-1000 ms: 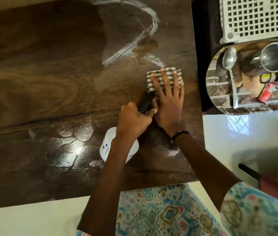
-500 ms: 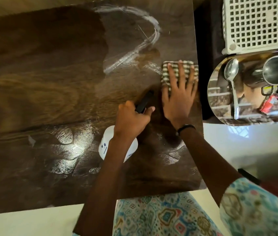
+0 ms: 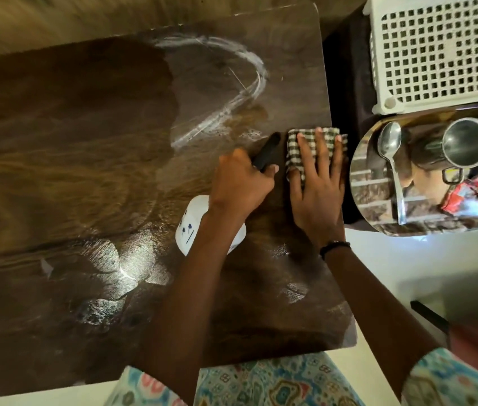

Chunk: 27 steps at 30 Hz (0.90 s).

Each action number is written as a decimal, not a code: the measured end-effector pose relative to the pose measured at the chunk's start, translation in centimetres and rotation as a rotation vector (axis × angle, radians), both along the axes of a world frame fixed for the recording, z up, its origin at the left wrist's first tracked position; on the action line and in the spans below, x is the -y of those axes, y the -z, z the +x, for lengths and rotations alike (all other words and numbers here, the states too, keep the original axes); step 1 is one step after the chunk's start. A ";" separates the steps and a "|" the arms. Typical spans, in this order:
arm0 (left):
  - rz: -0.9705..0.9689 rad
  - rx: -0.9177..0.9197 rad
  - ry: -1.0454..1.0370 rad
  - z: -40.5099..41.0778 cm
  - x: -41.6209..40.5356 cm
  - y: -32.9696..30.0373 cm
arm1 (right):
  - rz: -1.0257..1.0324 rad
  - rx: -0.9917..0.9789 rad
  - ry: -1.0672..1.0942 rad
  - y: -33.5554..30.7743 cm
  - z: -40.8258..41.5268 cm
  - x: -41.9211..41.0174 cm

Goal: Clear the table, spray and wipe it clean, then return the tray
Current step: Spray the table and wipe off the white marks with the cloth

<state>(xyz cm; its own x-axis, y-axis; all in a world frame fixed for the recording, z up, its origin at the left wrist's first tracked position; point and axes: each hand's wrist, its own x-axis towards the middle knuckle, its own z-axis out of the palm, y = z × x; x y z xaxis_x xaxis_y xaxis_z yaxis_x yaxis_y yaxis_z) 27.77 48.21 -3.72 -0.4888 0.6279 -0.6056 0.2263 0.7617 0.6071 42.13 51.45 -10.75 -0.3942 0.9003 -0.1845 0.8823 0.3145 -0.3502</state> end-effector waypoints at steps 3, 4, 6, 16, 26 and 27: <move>0.020 -0.036 0.001 0.0 -1.2 0.1 | 0.015 -0.003 -0.020 0.3 -0.3 -0.8; 0.021 -0.047 -0.012 0.0 -1.4 0.1 | 0.017 -0.012 -0.027 0.4 -0.3 -0.8; 0.019 -0.056 -0.038 -0.1 -1.8 -0.1 | 0.023 -0.020 -0.031 0.4 -0.1 -0.8; 0.041 -0.039 -0.064 -1.2 -1.9 -0.5 | 0.073 0.009 0.042 0.9 -2.3 -2.3; 0.107 -0.014 -0.091 -3.2 -1.1 -1.1 | 0.128 -0.057 -0.462 2.0 -7.1 -2.0; 0.106 -0.012 -0.094 -3.4 -1.0 -1.1 | 0.119 -0.073 -0.489 2.0 -5.4 -1.7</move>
<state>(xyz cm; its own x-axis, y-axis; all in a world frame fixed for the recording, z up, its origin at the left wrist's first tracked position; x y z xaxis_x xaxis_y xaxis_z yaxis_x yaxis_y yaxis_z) 24.41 49.25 -2.59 -0.5554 0.6394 -0.5316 0.1651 0.7114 0.6832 36.69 53.12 -12.73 -0.7826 0.6207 -0.0482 0.5968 0.7259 -0.3419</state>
